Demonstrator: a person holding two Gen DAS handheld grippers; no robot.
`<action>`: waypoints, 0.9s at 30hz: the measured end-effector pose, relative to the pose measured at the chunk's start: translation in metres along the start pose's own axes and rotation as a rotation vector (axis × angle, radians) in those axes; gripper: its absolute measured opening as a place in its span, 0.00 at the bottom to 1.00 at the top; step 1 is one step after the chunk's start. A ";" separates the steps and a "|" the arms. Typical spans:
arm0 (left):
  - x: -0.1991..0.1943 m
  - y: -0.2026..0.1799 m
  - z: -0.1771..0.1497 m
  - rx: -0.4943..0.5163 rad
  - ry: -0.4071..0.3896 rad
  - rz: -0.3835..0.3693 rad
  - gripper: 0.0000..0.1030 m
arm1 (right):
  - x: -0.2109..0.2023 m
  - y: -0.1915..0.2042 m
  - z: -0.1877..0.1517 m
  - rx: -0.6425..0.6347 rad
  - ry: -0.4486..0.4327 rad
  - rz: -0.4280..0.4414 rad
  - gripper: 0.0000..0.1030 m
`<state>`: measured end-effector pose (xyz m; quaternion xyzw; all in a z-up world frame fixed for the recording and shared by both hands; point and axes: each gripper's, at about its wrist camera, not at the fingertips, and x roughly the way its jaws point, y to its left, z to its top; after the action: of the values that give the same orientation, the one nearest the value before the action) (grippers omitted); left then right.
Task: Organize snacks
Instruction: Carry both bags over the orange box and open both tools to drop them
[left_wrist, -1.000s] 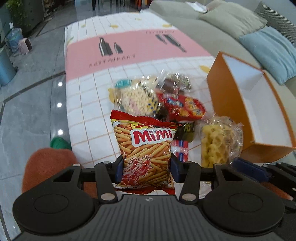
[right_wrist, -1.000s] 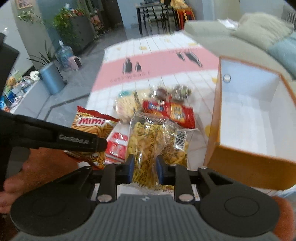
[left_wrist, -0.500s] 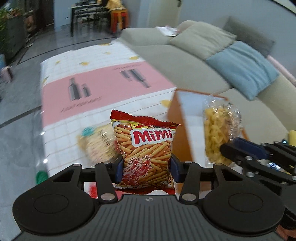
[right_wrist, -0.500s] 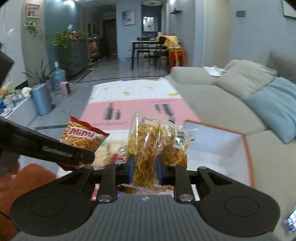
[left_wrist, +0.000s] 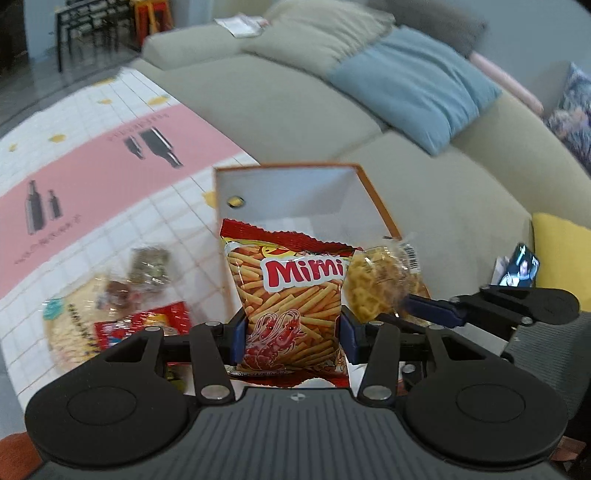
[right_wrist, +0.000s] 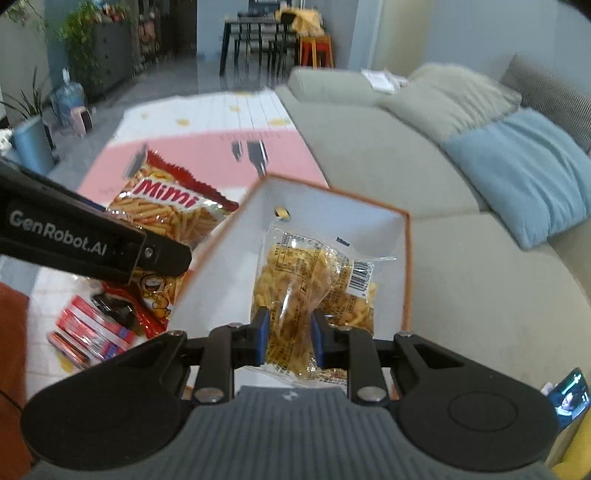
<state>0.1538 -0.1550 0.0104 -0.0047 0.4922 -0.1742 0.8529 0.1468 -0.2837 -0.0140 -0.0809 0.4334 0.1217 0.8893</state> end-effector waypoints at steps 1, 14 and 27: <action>0.005 -0.002 -0.001 0.010 0.016 -0.003 0.53 | 0.005 -0.007 -0.001 0.006 0.022 0.007 0.21; 0.084 -0.022 0.004 0.147 0.236 0.058 0.53 | 0.069 -0.027 -0.011 -0.013 0.264 0.109 0.21; 0.106 -0.018 0.003 0.184 0.308 0.105 0.58 | 0.102 -0.031 -0.020 -0.011 0.386 0.150 0.23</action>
<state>0.1990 -0.2048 -0.0739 0.1256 0.5983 -0.1724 0.7723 0.2017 -0.3031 -0.1056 -0.0750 0.5999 0.1721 0.7778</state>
